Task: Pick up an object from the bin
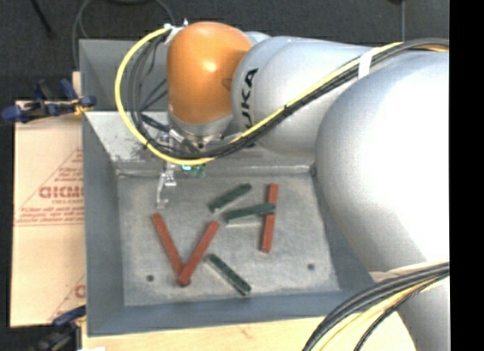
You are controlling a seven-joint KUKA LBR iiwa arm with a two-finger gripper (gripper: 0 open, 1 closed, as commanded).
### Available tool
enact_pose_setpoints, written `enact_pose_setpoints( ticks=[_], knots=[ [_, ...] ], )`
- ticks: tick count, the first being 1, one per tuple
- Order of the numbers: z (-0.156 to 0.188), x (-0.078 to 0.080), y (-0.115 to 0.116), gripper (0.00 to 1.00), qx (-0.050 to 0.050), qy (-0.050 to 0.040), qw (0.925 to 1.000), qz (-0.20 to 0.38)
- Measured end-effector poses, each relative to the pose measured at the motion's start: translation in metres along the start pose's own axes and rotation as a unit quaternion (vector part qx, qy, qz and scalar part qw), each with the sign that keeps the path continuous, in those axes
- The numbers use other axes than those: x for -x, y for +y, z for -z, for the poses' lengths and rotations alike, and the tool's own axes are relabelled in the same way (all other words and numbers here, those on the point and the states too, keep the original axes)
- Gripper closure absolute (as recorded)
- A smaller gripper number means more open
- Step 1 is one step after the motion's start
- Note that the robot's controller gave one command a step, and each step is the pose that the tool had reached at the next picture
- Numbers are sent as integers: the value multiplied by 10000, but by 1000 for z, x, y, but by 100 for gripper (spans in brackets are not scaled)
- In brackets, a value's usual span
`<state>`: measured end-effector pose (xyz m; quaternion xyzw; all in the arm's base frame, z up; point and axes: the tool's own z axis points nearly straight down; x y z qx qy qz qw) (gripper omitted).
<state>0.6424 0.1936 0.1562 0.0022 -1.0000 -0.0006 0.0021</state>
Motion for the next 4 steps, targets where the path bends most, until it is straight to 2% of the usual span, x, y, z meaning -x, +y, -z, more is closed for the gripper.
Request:
enact_pose_setpoints(
  ticks=[1, 2, 3, 4],
  knots=[
    [5, 2, -1, 0, 8, -41, 10000, -19],
    [-24, -52, -6, 0, -6, -46, 9981, 615],
    [-23, -73, -16, 0, -12, -30, 9725, 2330],
    [-37, -89, -25, 0, -2, -38, 9598, 2808]
  ],
)
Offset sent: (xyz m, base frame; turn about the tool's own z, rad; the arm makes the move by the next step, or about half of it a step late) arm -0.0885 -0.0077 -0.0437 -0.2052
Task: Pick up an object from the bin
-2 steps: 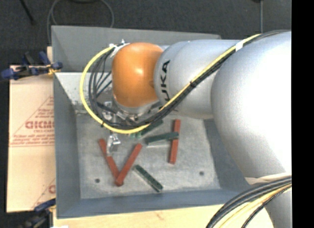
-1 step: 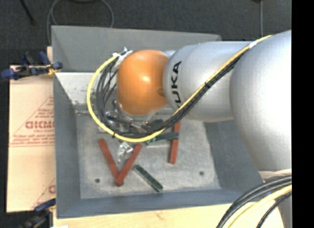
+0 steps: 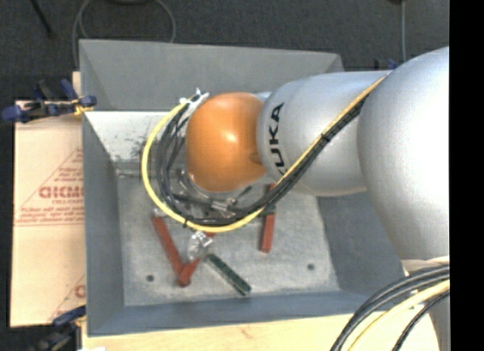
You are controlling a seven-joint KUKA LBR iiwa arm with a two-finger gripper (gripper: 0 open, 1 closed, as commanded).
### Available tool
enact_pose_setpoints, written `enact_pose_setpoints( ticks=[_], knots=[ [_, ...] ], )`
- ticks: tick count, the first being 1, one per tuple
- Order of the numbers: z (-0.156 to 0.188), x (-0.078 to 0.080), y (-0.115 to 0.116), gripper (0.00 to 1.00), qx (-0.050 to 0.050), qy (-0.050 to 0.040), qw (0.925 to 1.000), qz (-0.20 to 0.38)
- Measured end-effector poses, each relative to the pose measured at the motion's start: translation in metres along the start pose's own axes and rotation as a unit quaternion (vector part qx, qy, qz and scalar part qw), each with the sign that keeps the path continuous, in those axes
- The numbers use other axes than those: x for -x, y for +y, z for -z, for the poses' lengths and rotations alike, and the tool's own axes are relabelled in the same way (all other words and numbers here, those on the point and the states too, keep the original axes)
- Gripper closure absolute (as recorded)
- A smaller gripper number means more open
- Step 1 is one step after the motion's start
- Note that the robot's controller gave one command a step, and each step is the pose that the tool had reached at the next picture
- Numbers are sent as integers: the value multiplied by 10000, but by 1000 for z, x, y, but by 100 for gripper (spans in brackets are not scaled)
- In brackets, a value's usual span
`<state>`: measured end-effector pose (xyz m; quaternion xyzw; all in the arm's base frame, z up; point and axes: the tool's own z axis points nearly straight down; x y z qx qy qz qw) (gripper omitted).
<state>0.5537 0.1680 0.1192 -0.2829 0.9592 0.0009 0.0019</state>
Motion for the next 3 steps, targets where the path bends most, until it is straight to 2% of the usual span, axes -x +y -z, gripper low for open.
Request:
enact_pose_setpoints(
  ticks=[1, 2, 3],
  knots=[
    [-13, 14, -4, 0, -40, -12, 9980, 625],
    [-38, 28, -7, 100, -85, -224, 9891, 1456],
    [-38, 28, -7, 100, -84, -218, 9892, 1448]
  ],
)
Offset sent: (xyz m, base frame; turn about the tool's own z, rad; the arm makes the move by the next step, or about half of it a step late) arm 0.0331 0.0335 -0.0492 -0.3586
